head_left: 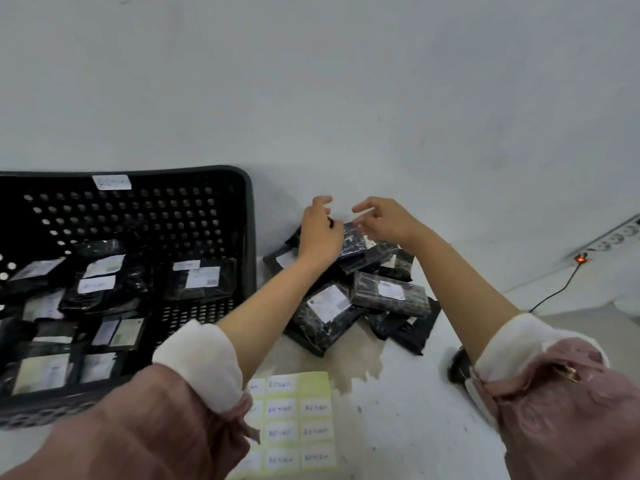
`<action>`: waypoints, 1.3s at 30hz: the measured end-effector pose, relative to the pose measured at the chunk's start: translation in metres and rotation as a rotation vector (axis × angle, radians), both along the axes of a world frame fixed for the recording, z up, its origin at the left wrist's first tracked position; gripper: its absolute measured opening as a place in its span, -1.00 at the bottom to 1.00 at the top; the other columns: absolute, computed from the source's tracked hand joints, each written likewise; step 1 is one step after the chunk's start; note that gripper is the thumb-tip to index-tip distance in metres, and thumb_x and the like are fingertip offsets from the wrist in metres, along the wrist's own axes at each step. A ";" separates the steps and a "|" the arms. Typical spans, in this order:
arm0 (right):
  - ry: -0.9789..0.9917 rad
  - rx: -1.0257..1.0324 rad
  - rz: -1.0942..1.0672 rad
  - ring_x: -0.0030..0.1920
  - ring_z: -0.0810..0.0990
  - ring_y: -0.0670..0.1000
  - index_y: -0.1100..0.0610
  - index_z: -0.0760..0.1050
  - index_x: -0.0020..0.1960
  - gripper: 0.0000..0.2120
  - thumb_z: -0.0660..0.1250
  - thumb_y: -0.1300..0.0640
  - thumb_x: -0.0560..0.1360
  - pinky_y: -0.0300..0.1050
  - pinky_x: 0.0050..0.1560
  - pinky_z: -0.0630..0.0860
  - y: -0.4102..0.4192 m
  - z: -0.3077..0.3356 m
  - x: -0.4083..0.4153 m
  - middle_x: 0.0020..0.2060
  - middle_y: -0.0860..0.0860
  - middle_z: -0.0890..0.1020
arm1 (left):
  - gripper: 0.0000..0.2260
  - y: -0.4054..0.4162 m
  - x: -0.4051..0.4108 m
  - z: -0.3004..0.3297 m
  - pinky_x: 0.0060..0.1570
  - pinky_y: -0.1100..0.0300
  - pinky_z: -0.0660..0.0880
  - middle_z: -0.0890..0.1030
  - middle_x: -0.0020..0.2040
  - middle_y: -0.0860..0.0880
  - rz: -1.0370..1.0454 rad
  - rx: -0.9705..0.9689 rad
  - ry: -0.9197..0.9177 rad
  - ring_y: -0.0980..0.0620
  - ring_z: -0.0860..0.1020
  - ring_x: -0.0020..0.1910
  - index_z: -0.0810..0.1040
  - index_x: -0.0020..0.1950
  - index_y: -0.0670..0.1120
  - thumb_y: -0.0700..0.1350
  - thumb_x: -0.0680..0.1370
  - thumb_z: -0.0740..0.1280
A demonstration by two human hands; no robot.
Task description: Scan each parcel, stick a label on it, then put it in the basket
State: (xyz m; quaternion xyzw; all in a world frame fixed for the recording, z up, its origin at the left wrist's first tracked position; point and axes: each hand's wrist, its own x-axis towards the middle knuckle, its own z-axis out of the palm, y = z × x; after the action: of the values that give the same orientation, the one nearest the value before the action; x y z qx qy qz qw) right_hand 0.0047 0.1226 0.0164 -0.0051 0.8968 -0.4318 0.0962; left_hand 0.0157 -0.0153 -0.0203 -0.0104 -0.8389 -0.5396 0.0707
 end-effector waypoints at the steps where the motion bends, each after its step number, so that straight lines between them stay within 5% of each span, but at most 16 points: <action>1: -0.018 0.005 -0.015 0.10 0.63 0.14 0.21 0.46 0.26 -0.74 0.19 0.29 0.58 0.09 0.17 0.55 0.014 -0.008 0.003 0.09 0.20 0.63 | -0.63 0.009 0.004 -0.010 0.12 0.17 0.43 0.40 0.29 -0.12 -0.004 -0.013 -0.025 -0.05 0.49 0.16 0.29 0.39 -0.11 -0.24 0.58 0.22; 8: -0.160 0.011 -0.018 -0.01 0.61 0.11 0.24 0.47 0.20 -0.79 0.17 0.30 0.60 -0.01 0.02 0.52 0.077 -0.085 0.017 0.09 0.23 0.62 | -0.67 0.033 0.026 -0.094 0.23 0.05 0.43 0.38 0.32 -0.15 0.059 -0.102 -0.311 -0.11 0.45 0.25 0.34 0.36 -0.12 -0.20 0.60 0.23; 11: -0.195 0.065 0.047 0.07 0.61 0.18 0.20 0.49 0.13 -0.81 0.15 0.30 0.59 -0.20 -0.10 0.48 0.083 -0.114 0.019 0.03 0.19 0.63 | -0.65 0.029 0.035 -0.124 0.23 0.06 0.42 0.37 0.35 -0.17 0.147 -0.104 -0.418 -0.13 0.44 0.27 0.33 0.38 -0.14 -0.20 0.59 0.24; 15: -0.184 0.152 0.139 -0.08 0.56 0.05 0.22 0.51 0.12 -0.81 0.20 0.32 0.56 -0.36 -0.29 0.43 0.075 -0.143 0.013 0.02 0.19 0.63 | -0.65 0.011 0.035 -0.148 0.19 0.04 0.47 0.44 0.31 -0.20 0.324 -0.094 -0.514 -0.18 0.49 0.21 0.36 0.37 -0.16 -0.23 0.58 0.24; 20: -0.163 0.164 0.251 0.08 0.57 0.18 0.26 0.51 0.14 -0.79 0.22 0.33 0.54 0.06 0.15 0.52 0.029 -0.163 -0.011 0.05 0.20 0.60 | -0.66 -0.020 0.015 -0.163 0.15 0.10 0.40 0.42 0.32 -0.23 0.504 -0.079 -0.552 -0.20 0.45 0.25 0.36 0.36 -0.19 -0.22 0.58 0.23; 25: -0.092 0.214 0.344 0.18 0.49 0.15 0.20 0.38 0.32 -0.65 0.27 0.29 0.54 -0.16 0.16 0.37 -0.015 -0.185 -0.042 0.22 0.16 0.41 | -0.62 -0.037 -0.021 -0.173 0.14 0.08 0.42 0.46 0.32 -0.22 0.602 0.076 -0.627 -0.20 0.46 0.25 0.34 0.37 -0.18 -0.11 0.58 0.27; 29: -0.138 0.186 0.337 0.19 0.49 0.17 0.15 0.26 0.41 -0.54 0.27 0.28 0.54 -0.07 0.21 0.42 -0.037 -0.202 -0.055 0.27 0.18 0.38 | -0.49 -0.038 -0.047 -0.185 0.08 0.10 0.38 0.40 0.37 -0.23 0.571 0.115 -0.777 -0.21 0.43 0.30 0.20 0.45 -0.17 0.07 0.60 0.21; 32: -0.149 0.159 0.297 0.18 0.51 0.17 0.11 0.21 0.45 -0.49 0.27 0.26 0.55 -0.04 0.20 0.45 -0.041 -0.209 -0.056 0.27 0.18 0.41 | -0.41 -0.032 -0.057 -0.191 0.15 0.10 0.43 0.41 0.37 -0.20 0.550 0.321 -0.852 -0.20 0.45 0.29 0.16 0.48 -0.16 0.12 0.58 0.24; 35: -0.145 0.120 0.272 0.19 0.51 0.17 0.13 0.20 0.47 -0.49 0.26 0.23 0.56 0.00 0.23 0.46 -0.041 -0.210 -0.053 0.29 0.18 0.41 | -0.43 -0.027 -0.059 -0.191 0.26 -0.02 0.45 0.43 0.35 -0.18 0.631 0.433 -0.773 -0.18 0.47 0.26 0.24 0.43 -0.15 0.05 0.53 0.35; 39: -0.142 0.058 0.287 0.27 0.47 0.14 0.17 0.23 0.46 -0.52 0.25 0.24 0.57 0.03 0.29 0.43 -0.043 -0.203 -0.047 0.30 0.18 0.46 | -0.51 -0.024 -0.057 -0.171 0.10 0.09 0.51 0.40 0.31 -0.19 0.821 0.409 -0.571 -0.18 0.51 0.16 0.36 0.32 -0.09 -0.03 0.46 0.43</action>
State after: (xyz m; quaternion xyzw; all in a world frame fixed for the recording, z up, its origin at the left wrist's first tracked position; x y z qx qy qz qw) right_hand -0.0427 0.0797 -0.1862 -0.0998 0.8899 -0.3870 0.2199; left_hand -0.0416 -0.0390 -0.1917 0.4794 -0.6375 -0.6014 0.0454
